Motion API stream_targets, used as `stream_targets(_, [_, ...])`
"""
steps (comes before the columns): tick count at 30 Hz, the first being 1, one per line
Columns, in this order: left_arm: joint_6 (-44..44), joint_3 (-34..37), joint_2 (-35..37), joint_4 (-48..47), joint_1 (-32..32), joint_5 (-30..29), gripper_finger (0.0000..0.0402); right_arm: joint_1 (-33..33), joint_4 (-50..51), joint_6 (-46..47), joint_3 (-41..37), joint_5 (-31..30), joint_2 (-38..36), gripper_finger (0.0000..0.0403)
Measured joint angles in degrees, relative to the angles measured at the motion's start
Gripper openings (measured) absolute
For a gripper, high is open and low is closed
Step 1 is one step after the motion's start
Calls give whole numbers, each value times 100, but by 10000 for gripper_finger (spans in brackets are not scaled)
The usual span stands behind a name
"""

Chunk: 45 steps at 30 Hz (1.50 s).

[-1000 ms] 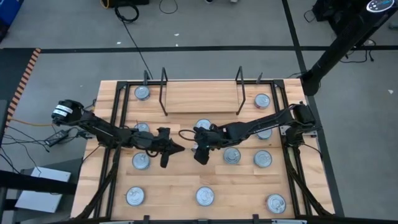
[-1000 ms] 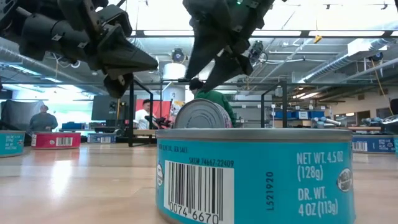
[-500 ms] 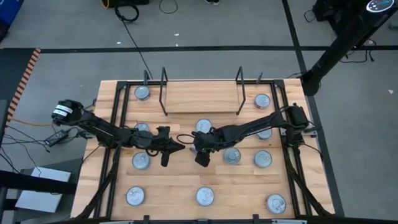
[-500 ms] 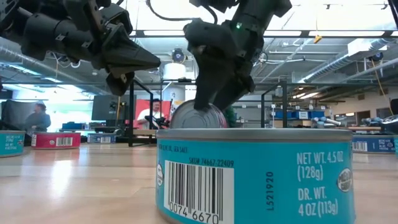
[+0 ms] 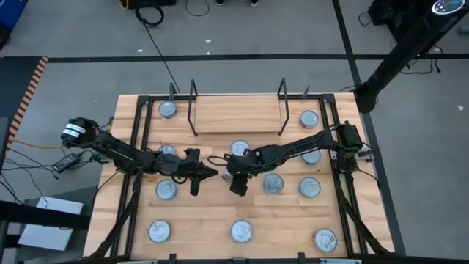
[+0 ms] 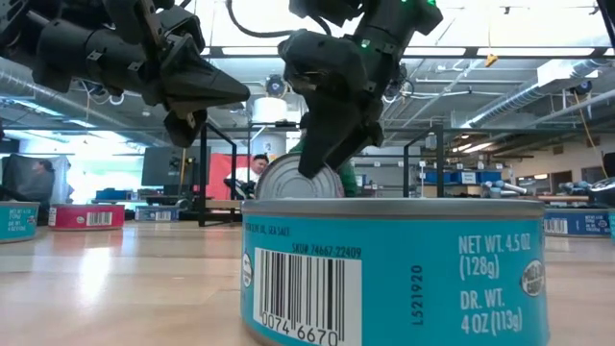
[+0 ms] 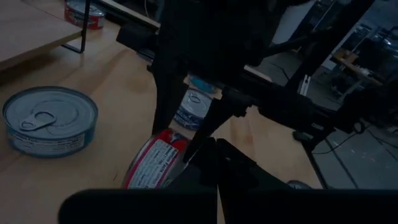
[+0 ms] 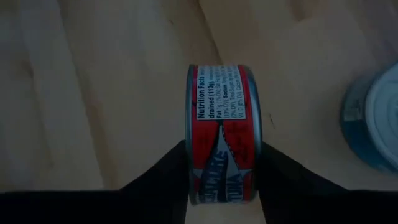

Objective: Stack canned seafood by type on shelf
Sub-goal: Put the center red tuna can on the shelf

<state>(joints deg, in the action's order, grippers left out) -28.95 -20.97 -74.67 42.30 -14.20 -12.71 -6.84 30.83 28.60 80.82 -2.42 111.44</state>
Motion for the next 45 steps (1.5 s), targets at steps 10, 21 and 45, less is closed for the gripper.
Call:
stream_targets(10, [-110, -2, 0, 818, 319, -748, 1, 890, 65, -822, -7, 1200, -699, 147])
stream_targets(21, [601, -149, 0, 1365, 1084, -1170, 1, 2812, -1009, -552, -2, 1426, -1342, 147])
stream_targets(45, [1215, -590, 286, 1021, 2131, 488, 1, 3524, -2371, 3102, -13, -430, -30, 147])
